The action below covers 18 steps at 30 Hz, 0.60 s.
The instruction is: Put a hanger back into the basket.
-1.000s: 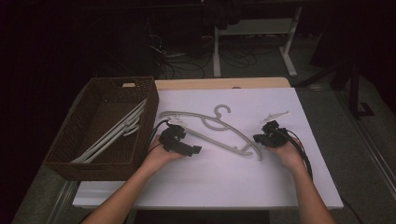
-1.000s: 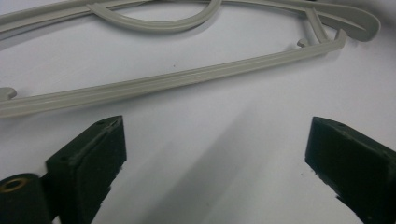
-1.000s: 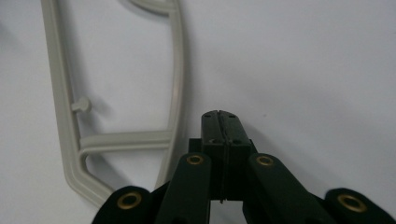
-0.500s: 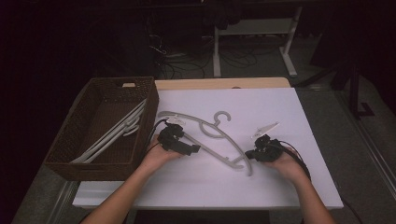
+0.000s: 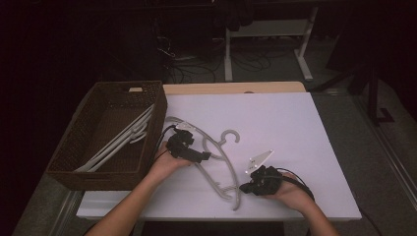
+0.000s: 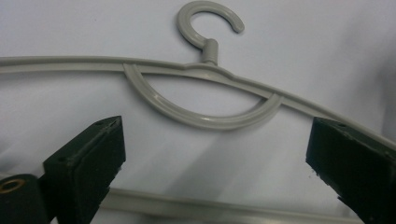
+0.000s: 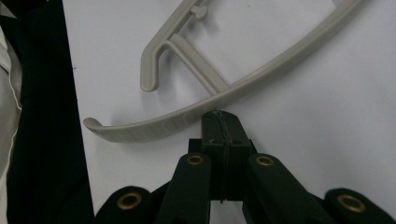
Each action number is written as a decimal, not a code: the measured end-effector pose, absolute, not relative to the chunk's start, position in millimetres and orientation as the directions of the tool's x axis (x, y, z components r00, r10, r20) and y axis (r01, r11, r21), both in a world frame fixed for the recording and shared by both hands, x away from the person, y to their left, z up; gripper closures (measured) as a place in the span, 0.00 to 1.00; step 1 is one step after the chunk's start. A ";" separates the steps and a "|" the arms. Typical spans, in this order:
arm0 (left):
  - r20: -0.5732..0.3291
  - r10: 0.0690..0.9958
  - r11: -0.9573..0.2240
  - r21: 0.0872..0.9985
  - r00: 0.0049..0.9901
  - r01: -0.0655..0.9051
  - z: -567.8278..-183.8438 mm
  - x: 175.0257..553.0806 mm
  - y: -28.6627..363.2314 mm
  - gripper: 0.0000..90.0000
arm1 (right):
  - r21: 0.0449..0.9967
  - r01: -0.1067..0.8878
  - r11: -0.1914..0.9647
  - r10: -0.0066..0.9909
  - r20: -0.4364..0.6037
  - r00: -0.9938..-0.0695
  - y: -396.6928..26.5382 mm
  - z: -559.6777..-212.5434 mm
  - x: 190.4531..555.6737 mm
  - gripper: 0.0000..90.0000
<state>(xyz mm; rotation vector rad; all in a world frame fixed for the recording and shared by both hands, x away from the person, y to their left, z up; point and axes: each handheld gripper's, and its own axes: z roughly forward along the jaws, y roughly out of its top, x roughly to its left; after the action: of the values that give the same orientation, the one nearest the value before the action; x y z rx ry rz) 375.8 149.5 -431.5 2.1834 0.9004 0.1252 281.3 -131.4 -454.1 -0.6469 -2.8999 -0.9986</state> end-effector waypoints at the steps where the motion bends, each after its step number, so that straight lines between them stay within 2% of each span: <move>1: -0.181 0.644 -0.461 0.683 0.743 0.566 -431.2 376.7 149.2 0.09 | 0.593 0.389 0.705 0.387 0.139 -0.912 -132.0 -453.3 282.2 0.94; 2: -0.165 0.663 -0.454 0.687 0.730 0.567 -430.1 380.9 147.8 0.20 | 0.615 0.410 0.673 0.427 0.130 -0.895 -136.3 -450.4 285.8 0.79; 3: -0.165 0.663 -0.454 0.687 0.730 0.567 -430.1 380.9 147.8 0.24 | 0.615 0.410 0.673 0.427 0.130 -0.895 -136.3 -450.4 285.8 0.79; 4: -0.158 0.670 -0.452 0.688 0.725 0.568 -430.0 382.9 147.0 0.24 | 0.631 0.426 0.649 0.463 0.117 -0.879 -140.4 -448.9 289.0 0.74; 5: -0.143 0.681 -0.451 0.690 0.718 0.565 -430.2 387.2 145.4 0.37 | 0.657 0.450 0.606 0.513 0.110 -0.851 -147.4 -446.9 295.0 0.60; 6: -0.135 0.689 -0.452 0.688 0.712 0.568 -430.3 390.3 144.7 0.37 | 0.657 0.450 0.606 0.513 0.110 -0.851 -147.4 -446.9 295.0 0.60; 7: -0.133 0.698 -0.446 0.688 0.704 0.572 -430.6 394.4 143.5 0.43 | 0.664 0.461 0.589 0.529 0.114 -0.841 -150.2 -446.5 297.9 0.56; 9: -0.118 0.714 -0.447 0.682 0.690 0.579 -431.1 403.2 141.4 0.57 | 0.677 0.479 0.558 0.564 0.113 -0.818 -156.3 -445.4 302.8 0.47; 14: -0.063 0.767 -0.446 0.663 0.638 0.601 -434.8 424.0 136.5 0.92 | 0.700 0.509 0.500 0.620 0.120 -0.775 -166.9 -443.6 309.5 0.35; 16: -0.037 0.787 -0.454 0.641 0.616 0.619 -438.2 431.9 135.3 0.99 | 0.708 0.514 0.484 0.639 0.115 -0.761 -170.7 -443.0 311.9 0.31; 18: -0.023 0.796 -0.461 0.624 0.605 0.631 -441.6 437.6 134.9 1.00 | 0.715 0.519 0.467 0.654 0.116 -0.748 -175.3 -442.2 313.4 0.28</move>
<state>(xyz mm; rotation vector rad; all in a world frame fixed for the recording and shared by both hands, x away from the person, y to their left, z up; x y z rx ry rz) 437.6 134.9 -441.6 2.2386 1.1218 0.3643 313.4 -175.3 -442.2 -1.1455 -2.8367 -1.2801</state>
